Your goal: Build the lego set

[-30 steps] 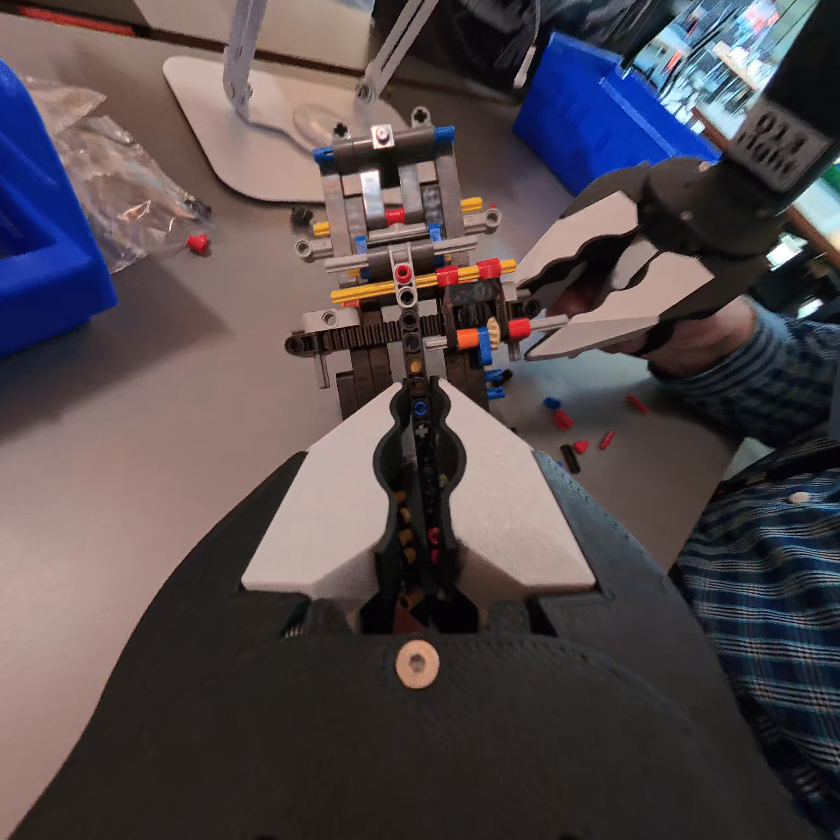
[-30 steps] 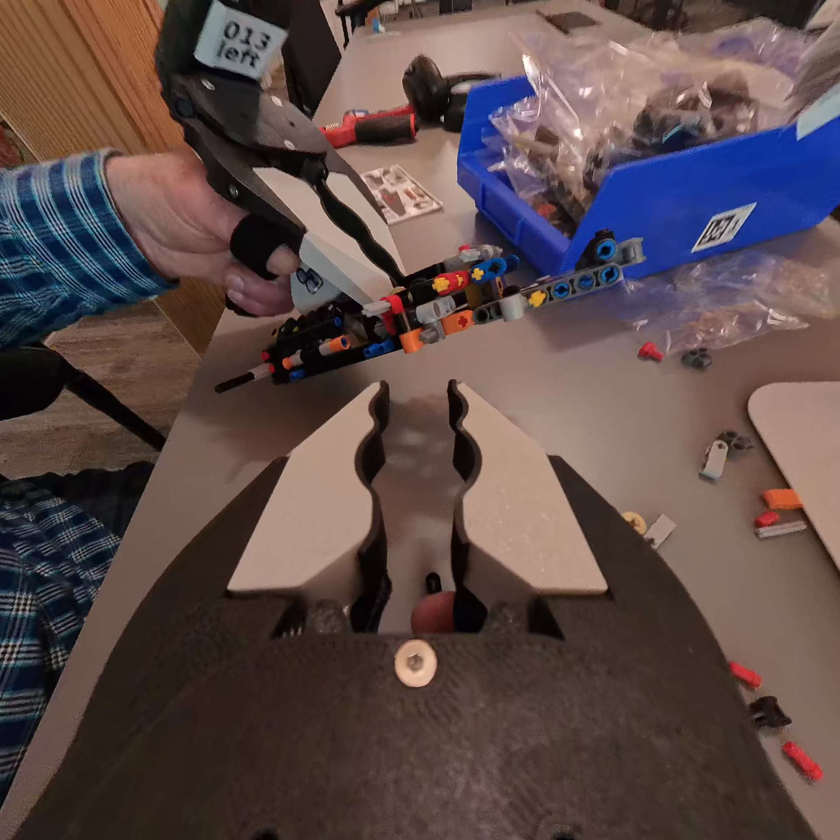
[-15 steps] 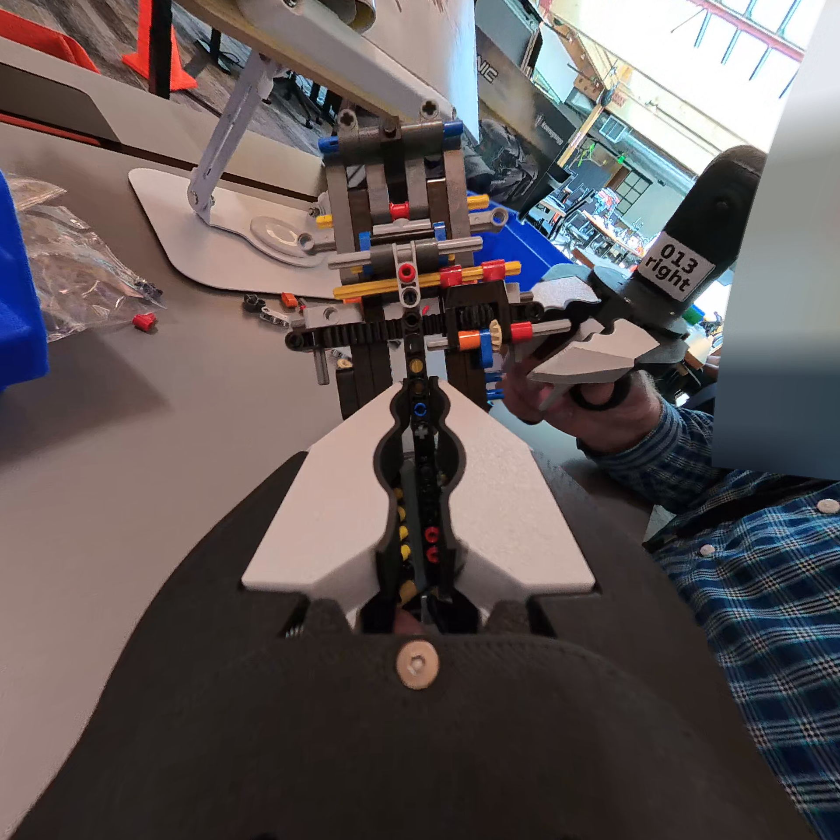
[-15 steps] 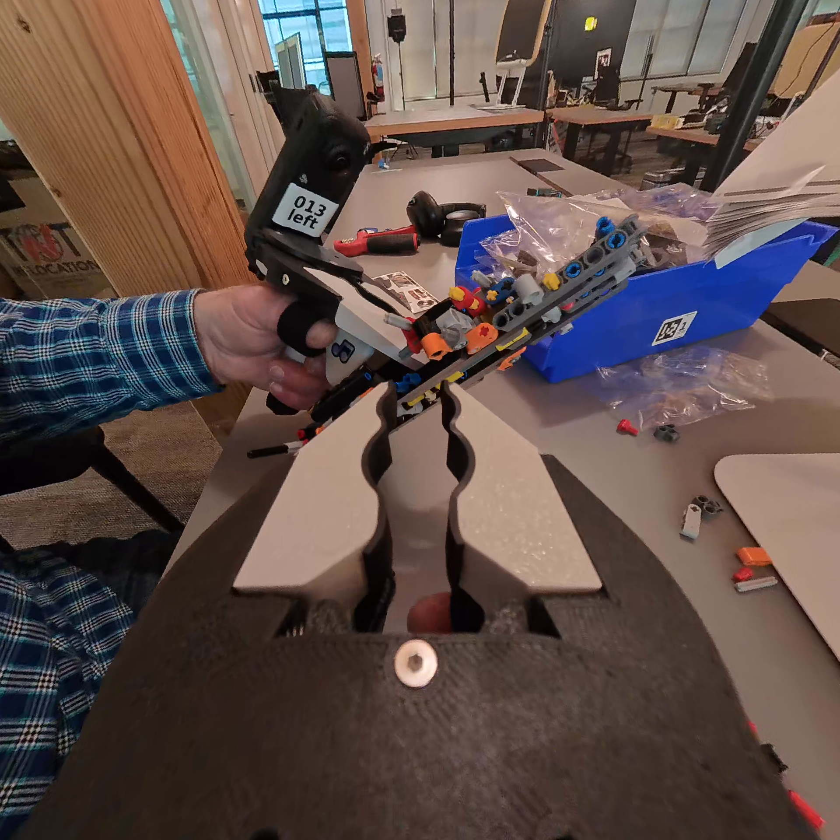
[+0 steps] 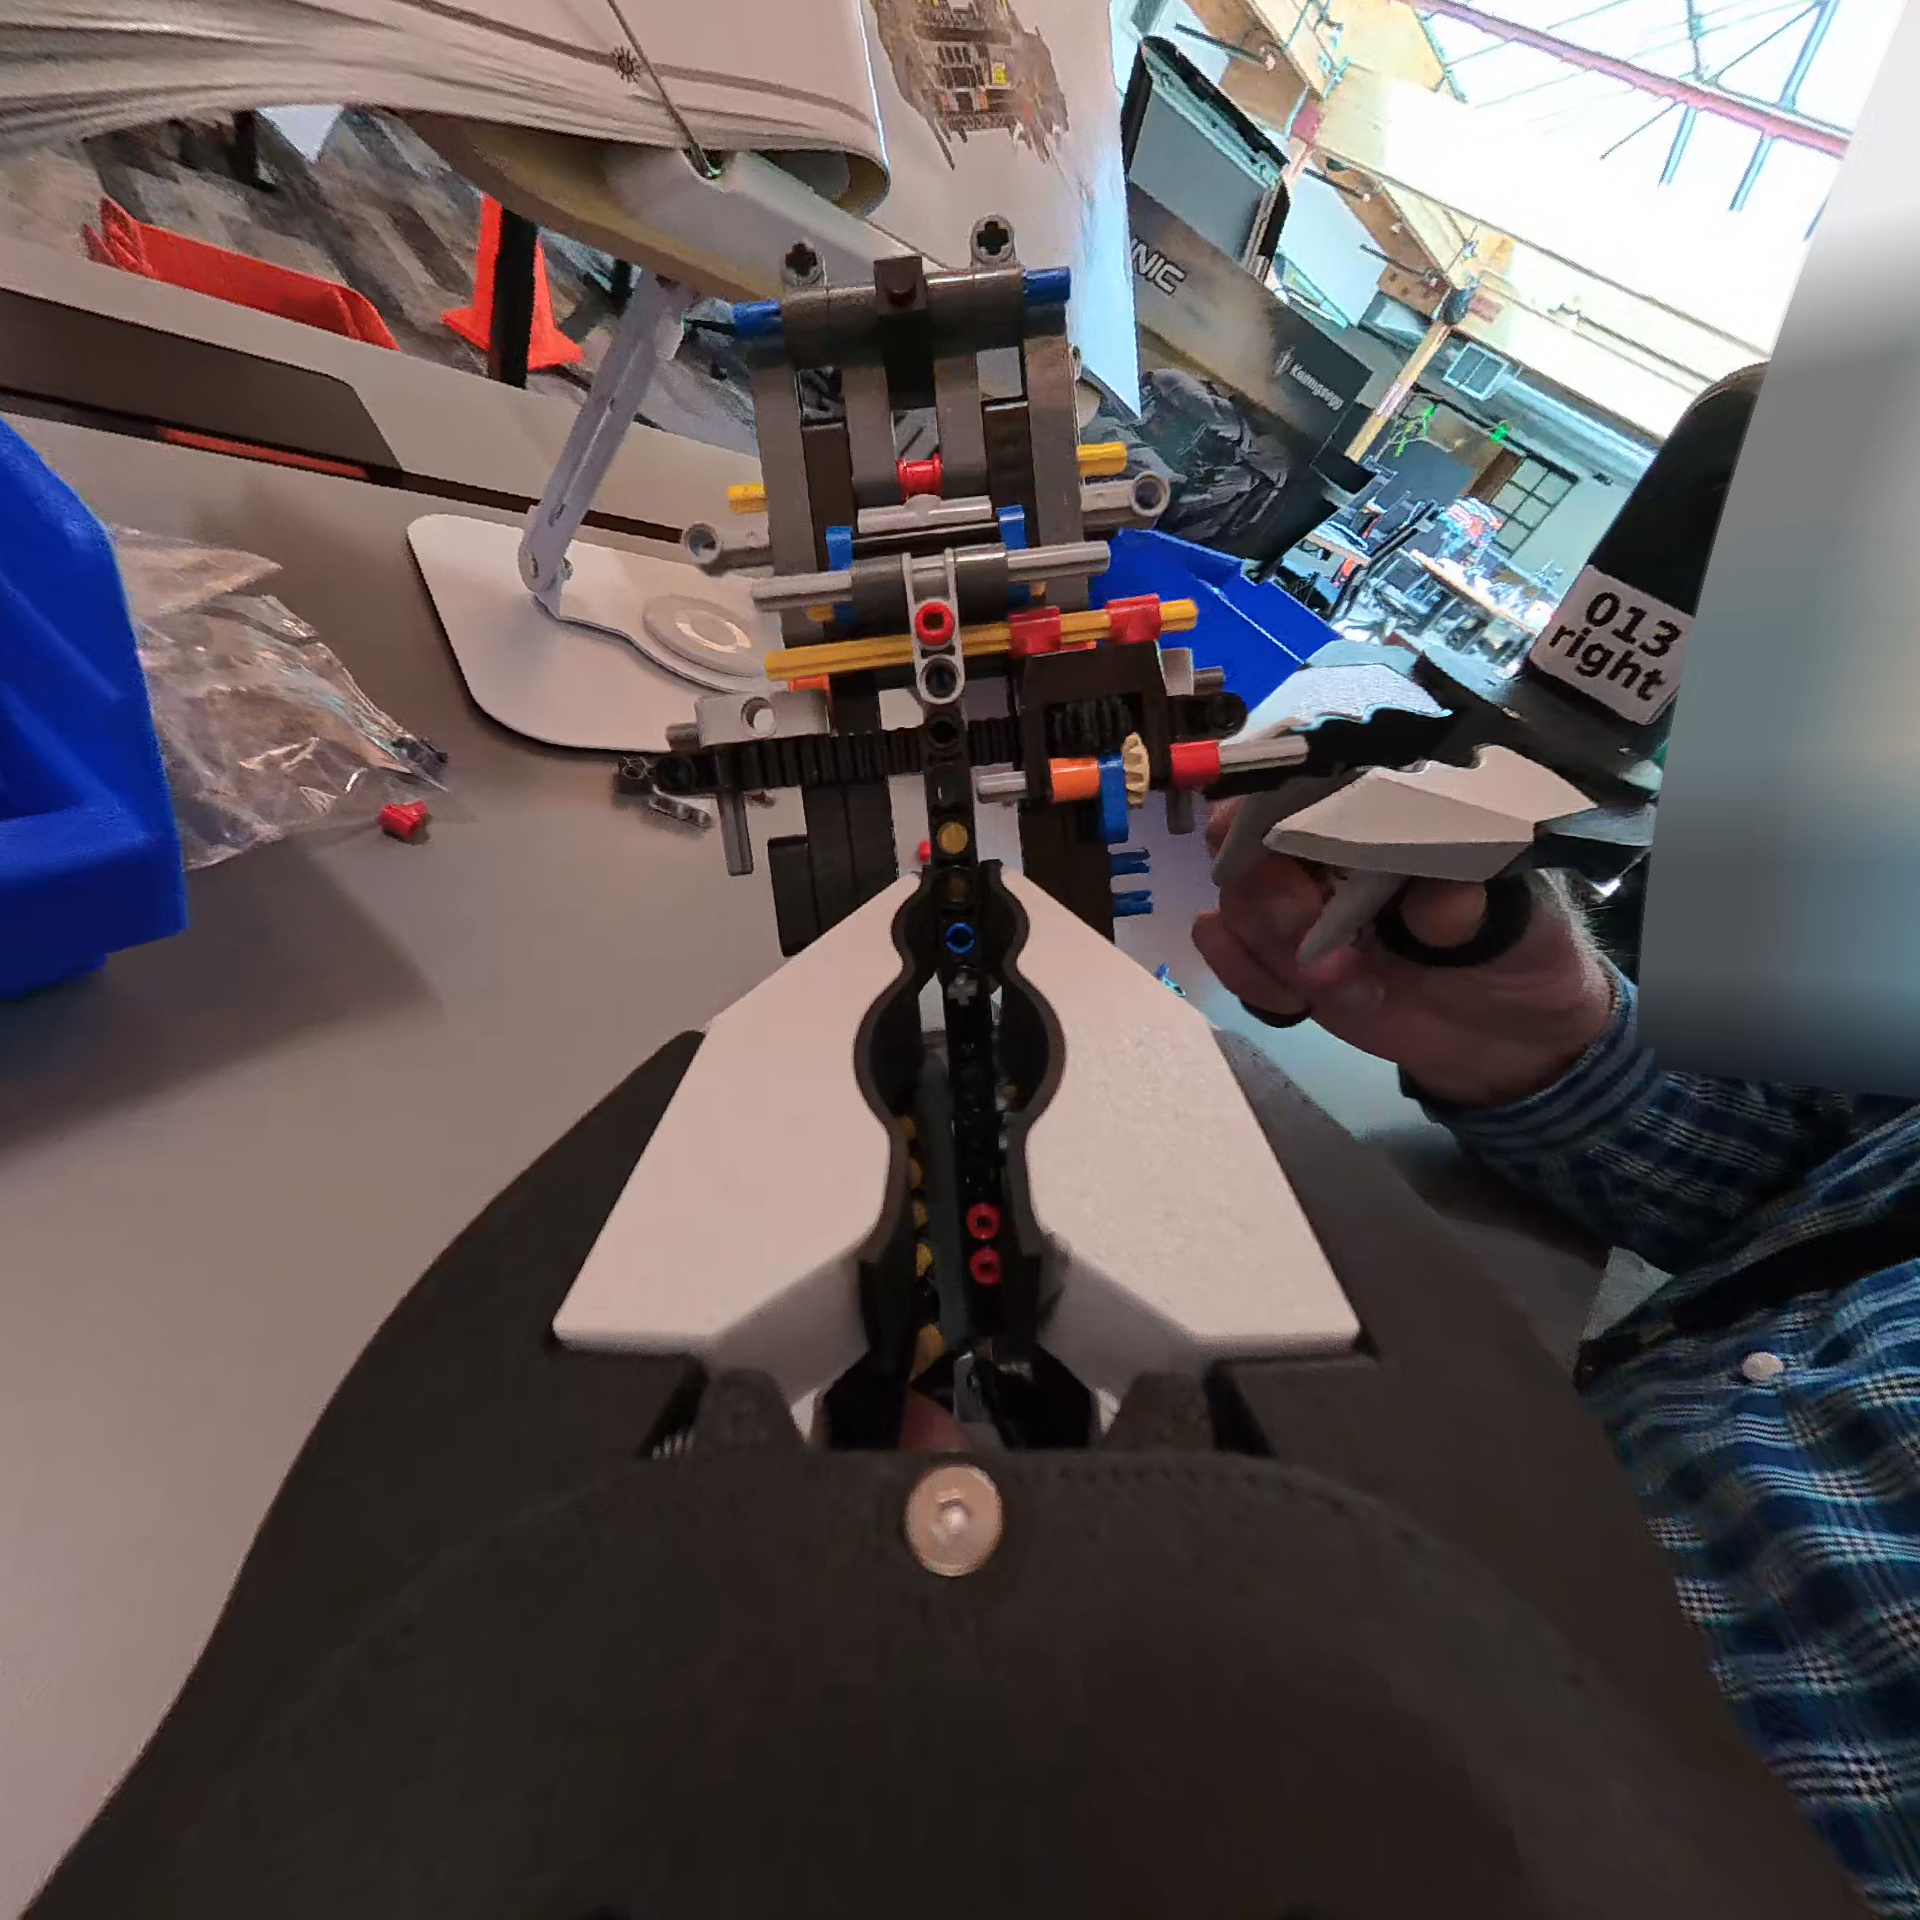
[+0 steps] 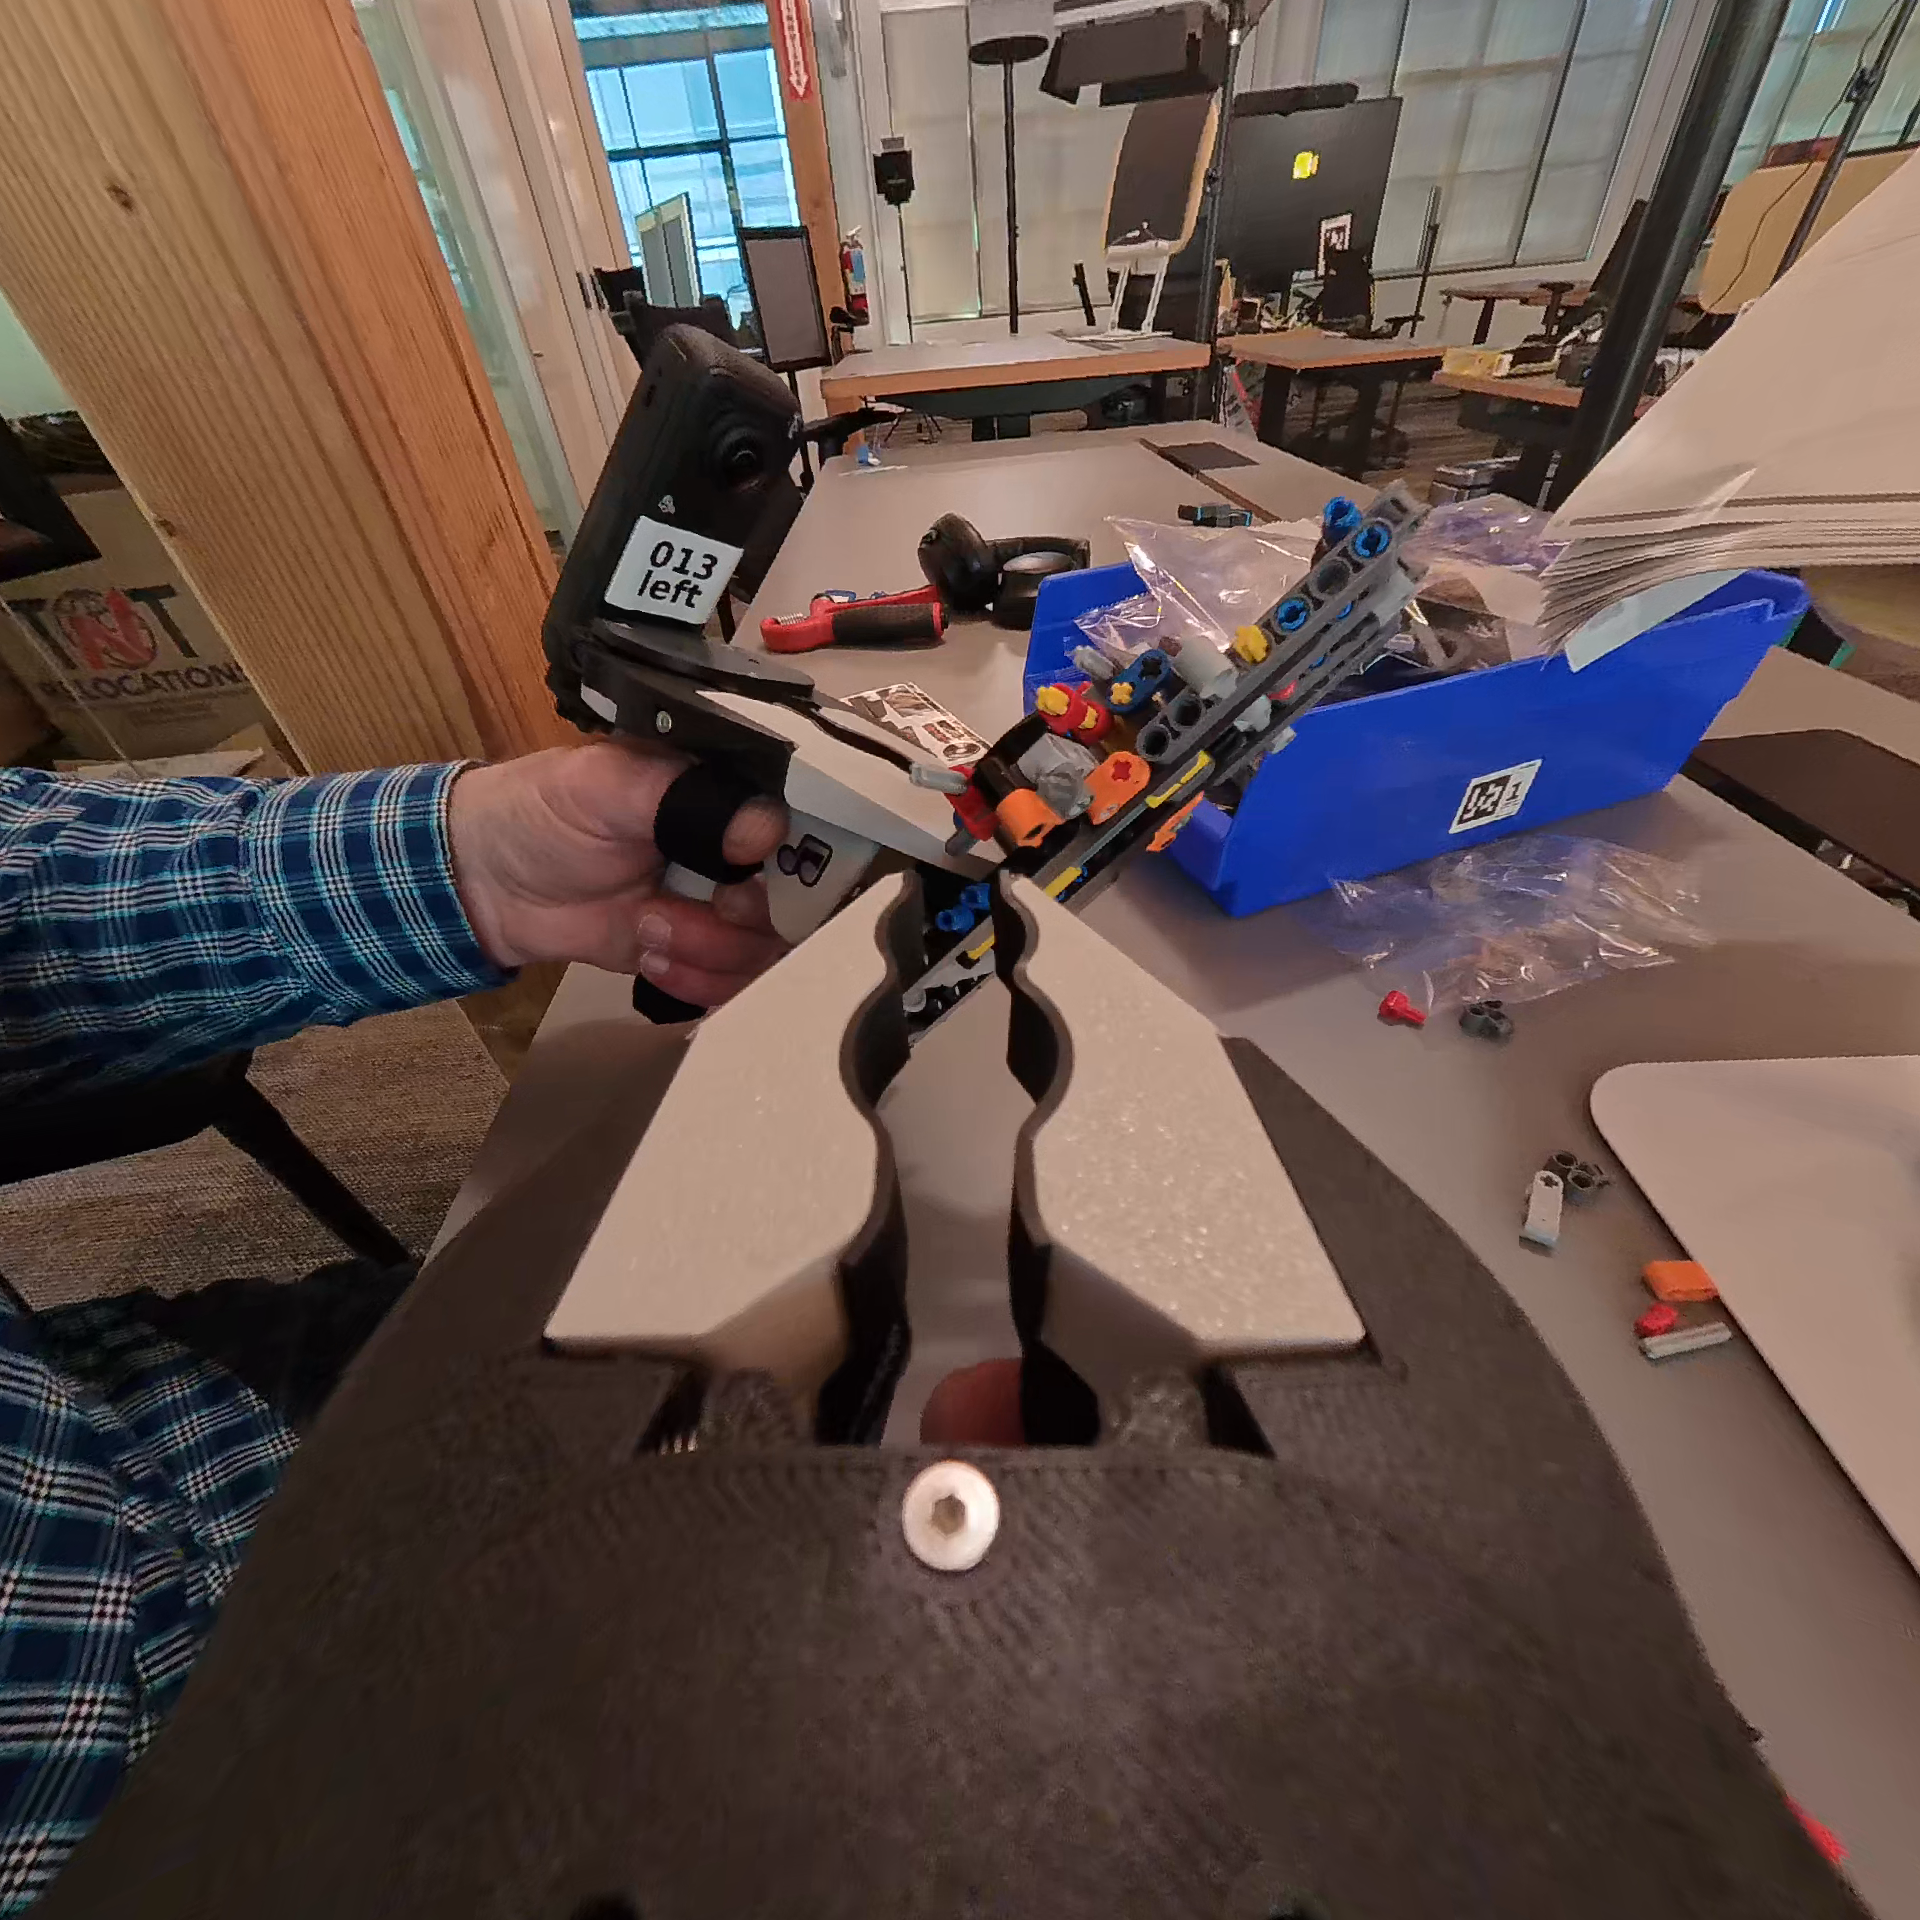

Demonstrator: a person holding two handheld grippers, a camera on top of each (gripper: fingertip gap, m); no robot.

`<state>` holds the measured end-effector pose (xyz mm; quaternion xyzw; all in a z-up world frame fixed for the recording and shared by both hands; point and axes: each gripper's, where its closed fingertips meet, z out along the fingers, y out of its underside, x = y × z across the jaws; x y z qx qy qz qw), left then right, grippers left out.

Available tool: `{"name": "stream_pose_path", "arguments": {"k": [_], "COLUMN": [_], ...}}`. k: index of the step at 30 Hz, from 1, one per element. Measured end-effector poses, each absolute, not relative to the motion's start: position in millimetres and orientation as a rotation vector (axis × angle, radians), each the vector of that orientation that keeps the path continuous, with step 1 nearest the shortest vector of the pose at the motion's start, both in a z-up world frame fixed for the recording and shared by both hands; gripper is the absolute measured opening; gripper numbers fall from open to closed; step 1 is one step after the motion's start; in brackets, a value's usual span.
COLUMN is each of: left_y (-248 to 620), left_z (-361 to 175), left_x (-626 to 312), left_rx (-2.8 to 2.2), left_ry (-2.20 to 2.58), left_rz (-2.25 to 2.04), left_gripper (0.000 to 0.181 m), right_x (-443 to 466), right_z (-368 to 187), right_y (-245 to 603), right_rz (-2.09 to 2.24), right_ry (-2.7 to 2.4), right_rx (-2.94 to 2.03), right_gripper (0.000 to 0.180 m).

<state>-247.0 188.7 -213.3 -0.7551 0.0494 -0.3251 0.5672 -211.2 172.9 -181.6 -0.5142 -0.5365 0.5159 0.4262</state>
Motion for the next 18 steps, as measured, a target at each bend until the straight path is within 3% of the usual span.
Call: {"name": "stream_pose_path", "arguments": {"k": [18], "left_y": [196.6], "left_z": [-202.8], "left_x": [-248.5], "left_rx": [-1.779], "left_ry": [0.24], "left_rz": [-0.24], "left_gripper": [0.005], "right_x": [-208.4], "right_z": [-186.6], "right_y": [183.5], "right_rz": [1.256], "right_ry": [-1.306], "right_rx": [-1.318], "right_gripper": [0.016]}}
